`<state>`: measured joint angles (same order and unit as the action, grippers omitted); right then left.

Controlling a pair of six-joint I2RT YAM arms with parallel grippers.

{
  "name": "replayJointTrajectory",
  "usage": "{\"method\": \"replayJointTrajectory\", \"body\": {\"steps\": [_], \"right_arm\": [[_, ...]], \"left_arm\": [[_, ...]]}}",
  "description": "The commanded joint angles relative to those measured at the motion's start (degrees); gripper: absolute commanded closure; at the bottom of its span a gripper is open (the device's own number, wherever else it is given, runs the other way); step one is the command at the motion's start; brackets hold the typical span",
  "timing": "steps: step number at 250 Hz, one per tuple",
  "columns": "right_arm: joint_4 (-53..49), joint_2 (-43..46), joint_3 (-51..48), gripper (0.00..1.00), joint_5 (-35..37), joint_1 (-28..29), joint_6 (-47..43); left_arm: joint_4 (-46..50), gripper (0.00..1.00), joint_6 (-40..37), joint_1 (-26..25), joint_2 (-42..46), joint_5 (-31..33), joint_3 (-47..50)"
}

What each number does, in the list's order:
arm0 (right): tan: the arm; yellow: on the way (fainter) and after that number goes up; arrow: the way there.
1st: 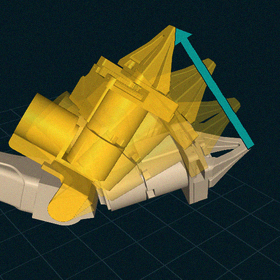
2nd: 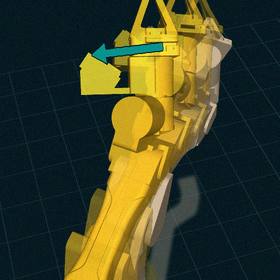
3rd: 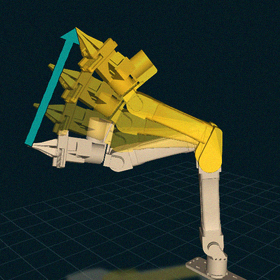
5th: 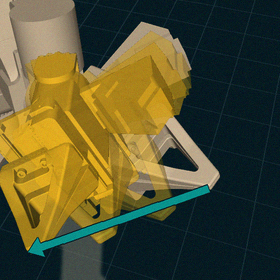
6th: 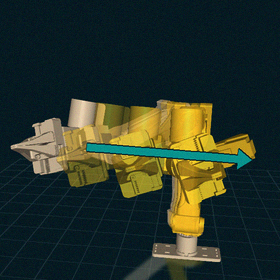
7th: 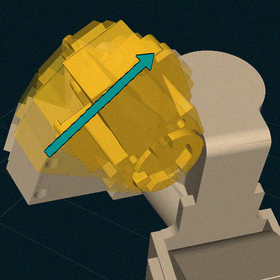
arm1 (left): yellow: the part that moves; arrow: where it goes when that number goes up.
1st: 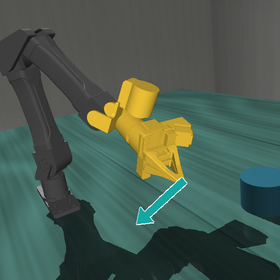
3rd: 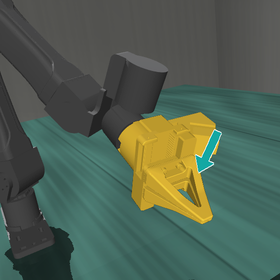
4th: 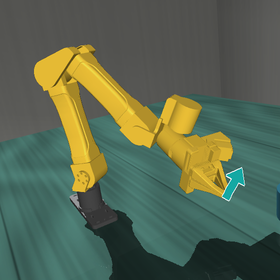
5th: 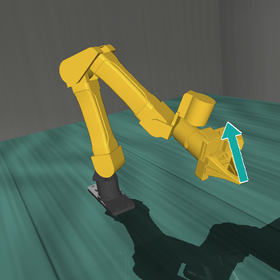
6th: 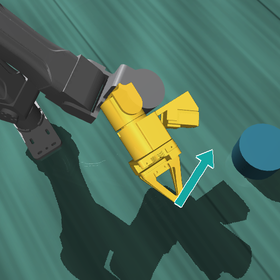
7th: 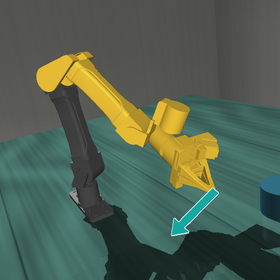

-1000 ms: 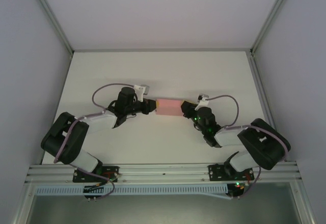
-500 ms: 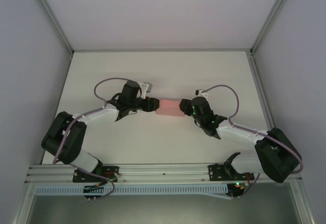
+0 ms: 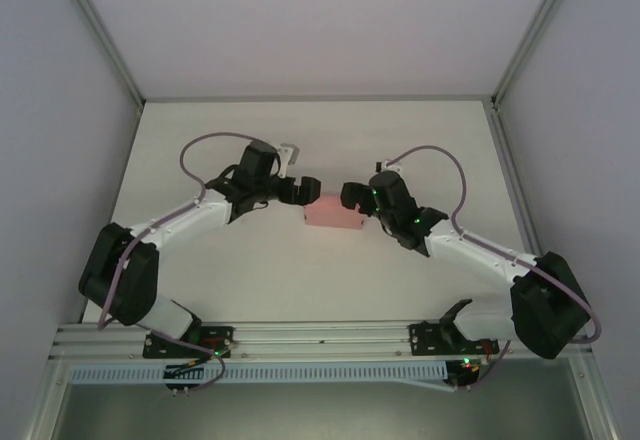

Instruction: Assemble paper box

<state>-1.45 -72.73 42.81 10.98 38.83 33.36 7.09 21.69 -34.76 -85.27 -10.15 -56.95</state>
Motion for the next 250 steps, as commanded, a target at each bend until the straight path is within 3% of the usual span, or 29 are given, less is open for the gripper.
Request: {"method": "replayJointTrajectory", "body": {"steps": [1, 22, 43, 108, 147, 187, 250], "right_arm": [[-2.61, 0.93, 4.19, 0.00, -11.62, -0.52, -17.81], [-7.75, -0.23, 7.73, 0.00, -22.22, -0.49, -31.18], [-12.98, -2.23, 10.91, 0.00, -26.82, -0.42, -43.07], [-28.17, -12.80, 21.42, 0.00, -25.22, 0.18, -69.59], [-30.83, -19.31, 26.61, 0.00, -18.69, 0.37, -73.18], [-32.30, -23.69, 29.92, 0.05, -18.49, 0.53, -74.80], [-36.31, -29.87, 33.28, 0.20, -16.32, 1.32, -76.22]], "left_arm": [[4.93, 0.00, -0.87, 0.03, 5.51, 9.25, -0.58], [5.92, 0.00, 0.15, 1.11, 10.16, 14.16, 1.20], [7.24, 0.00, 1.02, 2.01, 14.18, 17.58, 2.68], [12.96, 0.00, 4.52, 3.52, 21.64, 29.14, 6.15], [12.91, 0.00, 5.20, 5.33, 24.99, 30.70, 8.74], [12.44, 0.00, 4.65, 6.51, 26.03, 30.57, 9.41], [6.38, 0.00, 1.60, 10.07, 27.35, 21.59, 11.53]]}}
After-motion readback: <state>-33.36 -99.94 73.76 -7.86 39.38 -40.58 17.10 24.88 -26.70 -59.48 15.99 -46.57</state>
